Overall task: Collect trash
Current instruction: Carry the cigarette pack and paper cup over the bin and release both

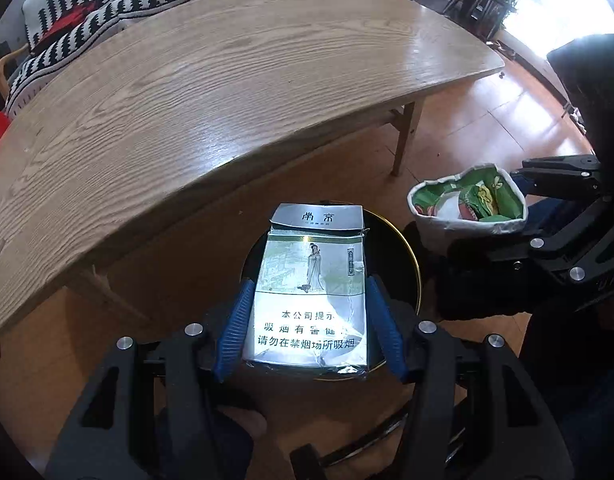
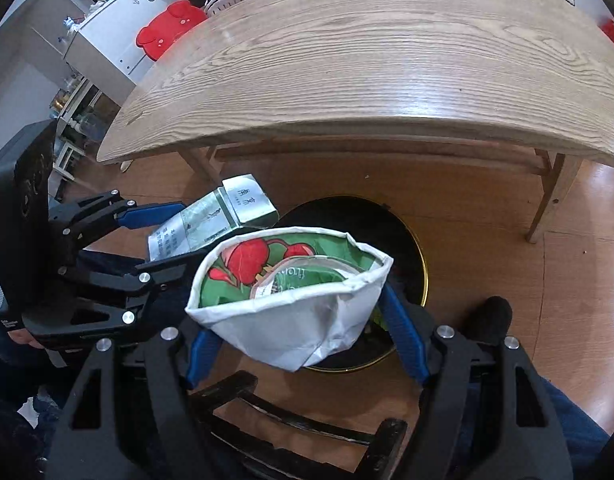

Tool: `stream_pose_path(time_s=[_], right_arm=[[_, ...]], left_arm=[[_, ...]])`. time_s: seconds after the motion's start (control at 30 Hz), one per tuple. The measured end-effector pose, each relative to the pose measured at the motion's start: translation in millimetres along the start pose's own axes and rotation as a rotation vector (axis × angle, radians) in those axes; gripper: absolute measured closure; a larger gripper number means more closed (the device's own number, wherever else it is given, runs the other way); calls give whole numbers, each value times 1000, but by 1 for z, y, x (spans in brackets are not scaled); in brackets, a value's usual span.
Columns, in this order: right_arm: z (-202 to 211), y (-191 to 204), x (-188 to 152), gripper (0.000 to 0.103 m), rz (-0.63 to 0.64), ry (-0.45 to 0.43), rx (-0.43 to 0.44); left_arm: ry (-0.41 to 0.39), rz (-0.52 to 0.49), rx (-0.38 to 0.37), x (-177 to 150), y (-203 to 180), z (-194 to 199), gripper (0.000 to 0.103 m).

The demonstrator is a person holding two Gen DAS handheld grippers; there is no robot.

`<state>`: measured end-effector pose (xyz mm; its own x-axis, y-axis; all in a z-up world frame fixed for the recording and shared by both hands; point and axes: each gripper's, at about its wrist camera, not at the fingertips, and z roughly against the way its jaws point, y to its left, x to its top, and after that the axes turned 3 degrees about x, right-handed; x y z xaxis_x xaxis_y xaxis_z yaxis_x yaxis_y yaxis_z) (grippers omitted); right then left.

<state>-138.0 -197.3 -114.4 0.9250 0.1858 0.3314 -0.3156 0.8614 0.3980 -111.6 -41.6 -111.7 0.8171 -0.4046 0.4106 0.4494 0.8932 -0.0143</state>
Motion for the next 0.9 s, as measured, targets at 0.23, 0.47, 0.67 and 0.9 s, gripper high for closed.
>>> stream_pose_path(time_s=[0.23, 0.47, 0.67, 0.9], right_arm=[[3, 4, 3, 31, 11, -14, -8], [6, 7, 5, 31, 19, -31, -11], [8, 5, 6, 29, 2, -39, -15], [12, 1, 9, 21, -18, -56, -10]], left_arm=[[2, -4, 4, 3, -6, 2, 47], [-2, -1, 2, 5, -7, 1, 47], [11, 14, -17, 8, -5, -1, 43], [3, 16, -8, 11, -5, 0, 22]])
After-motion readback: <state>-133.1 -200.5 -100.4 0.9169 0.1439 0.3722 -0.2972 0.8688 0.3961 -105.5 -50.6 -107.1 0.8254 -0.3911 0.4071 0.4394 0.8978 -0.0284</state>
